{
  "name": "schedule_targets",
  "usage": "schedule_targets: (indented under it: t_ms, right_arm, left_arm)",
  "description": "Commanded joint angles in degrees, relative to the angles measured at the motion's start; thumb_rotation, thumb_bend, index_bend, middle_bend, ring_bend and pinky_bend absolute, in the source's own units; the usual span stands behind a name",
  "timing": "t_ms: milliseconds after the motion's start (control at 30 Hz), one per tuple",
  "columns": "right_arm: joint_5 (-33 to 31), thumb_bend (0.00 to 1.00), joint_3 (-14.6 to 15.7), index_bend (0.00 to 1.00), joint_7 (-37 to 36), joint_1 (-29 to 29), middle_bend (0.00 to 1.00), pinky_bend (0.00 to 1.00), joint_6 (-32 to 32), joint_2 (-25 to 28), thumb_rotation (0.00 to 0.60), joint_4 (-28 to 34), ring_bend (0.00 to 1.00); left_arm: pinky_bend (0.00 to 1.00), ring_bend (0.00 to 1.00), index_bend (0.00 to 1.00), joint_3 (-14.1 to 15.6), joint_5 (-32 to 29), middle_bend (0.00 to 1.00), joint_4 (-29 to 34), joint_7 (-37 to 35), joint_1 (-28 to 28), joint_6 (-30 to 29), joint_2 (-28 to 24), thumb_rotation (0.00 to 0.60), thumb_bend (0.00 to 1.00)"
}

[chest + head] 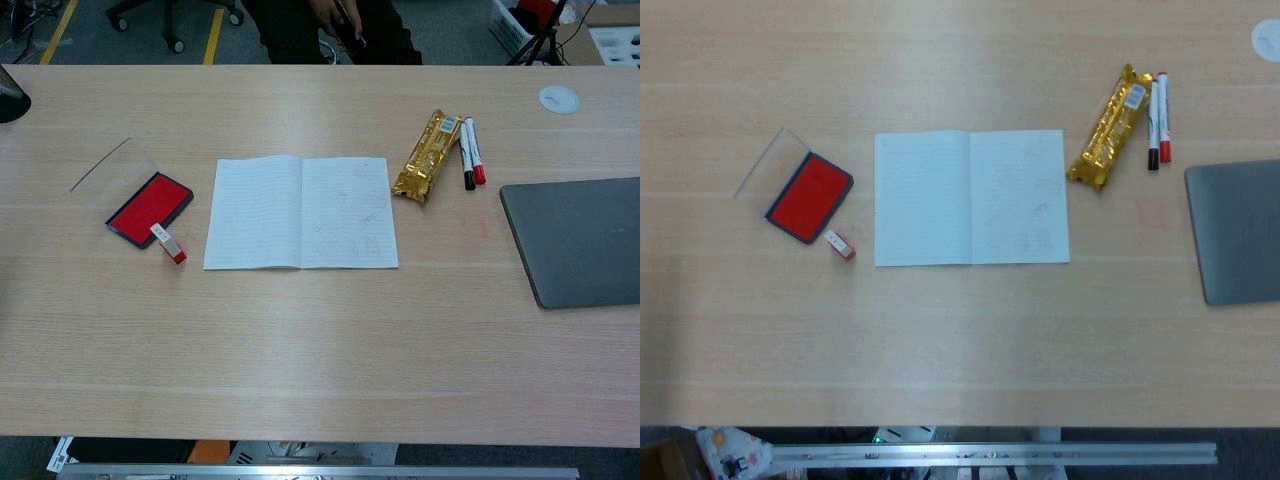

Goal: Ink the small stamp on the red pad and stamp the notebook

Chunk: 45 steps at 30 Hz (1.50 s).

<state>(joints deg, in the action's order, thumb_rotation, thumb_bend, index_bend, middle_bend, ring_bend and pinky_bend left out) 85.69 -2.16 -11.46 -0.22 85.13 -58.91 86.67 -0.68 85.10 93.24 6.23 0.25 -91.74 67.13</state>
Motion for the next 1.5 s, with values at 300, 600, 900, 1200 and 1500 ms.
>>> schedule_targets:
  t_ms: [300, 600, 900, 1200, 1500]
  right_arm:
    - [0.4, 0.21, -0.5, 0.26, 1.5, 0.8, 0.35, 0.30, -0.1, 1.3, 0.600, 1.4, 0.18]
    - [1.0, 0.21, -1.0, 0.26, 3.0, 2.4, 0.35, 0.30, -1.4, 3.0, 0.600, 4.0, 0.18]
    - [0.9, 0.20, -1.1, 0.26, 3.2, 3.0, 0.35, 0.30, -2.0, 3.7, 0.600, 4.5, 0.18]
    - [0.6, 0.21, -0.7, 0.26, 3.3, 3.1, 0.35, 0.30, -2.5, 3.8, 0.600, 4.4, 0.18]
    - [0.6, 0.21, -0.3, 0.26, 3.5, 3.3, 0.35, 0.30, -3.0, 3.8, 0.600, 4.5, 0.18]
  left_arm:
    - [0.17, 0.11, 0.34, 0.1, 2.3, 0.21, 0.8, -2.0, -1.5, 2.1, -2.0, 0.600, 0.44]
    - [0.67, 0.59, 0.23, 0.8, 7.8, 0.64, 0.2, -8.0, -9.0, 12.2, -5.7, 0.600, 0.44]
    - [0.99, 0.98, 0.26, 1.6, 12.9, 1.00, -2.0, -7.4, -18.2, 23.4, -5.4, 0.600, 0.42]
    - [1.00, 1.00, 0.30, 1.5, 14.5, 1.00, -4.1, -3.5, -23.4, 28.5, -2.1, 0.600, 0.42]
    - [1.00, 1.00, 0.31, 2.1, 16.7, 1.00, -6.0, 1.2, -26.6, 29.9, 0.4, 0.600, 0.21]
